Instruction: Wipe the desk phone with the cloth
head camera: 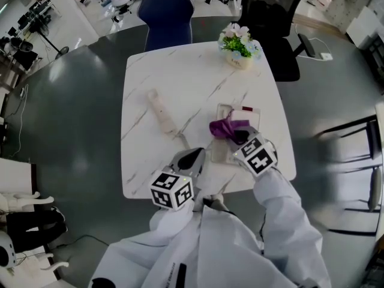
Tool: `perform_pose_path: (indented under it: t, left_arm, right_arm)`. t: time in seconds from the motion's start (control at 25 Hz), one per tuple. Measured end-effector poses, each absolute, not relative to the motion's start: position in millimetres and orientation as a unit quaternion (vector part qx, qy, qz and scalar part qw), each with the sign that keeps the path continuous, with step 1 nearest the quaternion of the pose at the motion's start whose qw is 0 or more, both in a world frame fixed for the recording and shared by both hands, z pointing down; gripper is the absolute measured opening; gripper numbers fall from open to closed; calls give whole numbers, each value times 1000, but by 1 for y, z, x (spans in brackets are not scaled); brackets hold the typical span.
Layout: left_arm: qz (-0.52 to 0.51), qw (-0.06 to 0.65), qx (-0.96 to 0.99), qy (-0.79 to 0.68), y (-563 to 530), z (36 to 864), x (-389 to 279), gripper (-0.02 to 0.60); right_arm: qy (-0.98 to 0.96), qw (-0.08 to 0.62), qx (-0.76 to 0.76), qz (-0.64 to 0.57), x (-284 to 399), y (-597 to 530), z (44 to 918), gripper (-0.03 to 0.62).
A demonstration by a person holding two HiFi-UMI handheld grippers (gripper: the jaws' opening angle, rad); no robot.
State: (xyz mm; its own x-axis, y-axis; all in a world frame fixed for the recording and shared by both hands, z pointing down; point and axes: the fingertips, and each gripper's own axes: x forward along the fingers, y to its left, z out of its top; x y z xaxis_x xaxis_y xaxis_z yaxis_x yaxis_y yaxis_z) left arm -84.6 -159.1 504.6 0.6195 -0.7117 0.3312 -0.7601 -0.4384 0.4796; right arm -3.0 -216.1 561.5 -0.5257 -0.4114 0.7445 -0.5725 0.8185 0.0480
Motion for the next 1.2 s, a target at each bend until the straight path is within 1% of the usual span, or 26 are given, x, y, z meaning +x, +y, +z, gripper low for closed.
perform_pose_path:
  t: [1.2]
  left_arm:
    - [29,303,841,-447,-135,496,-88,-3]
  right_arm:
    - [-872,410,233,130,-7,-153,573,40]
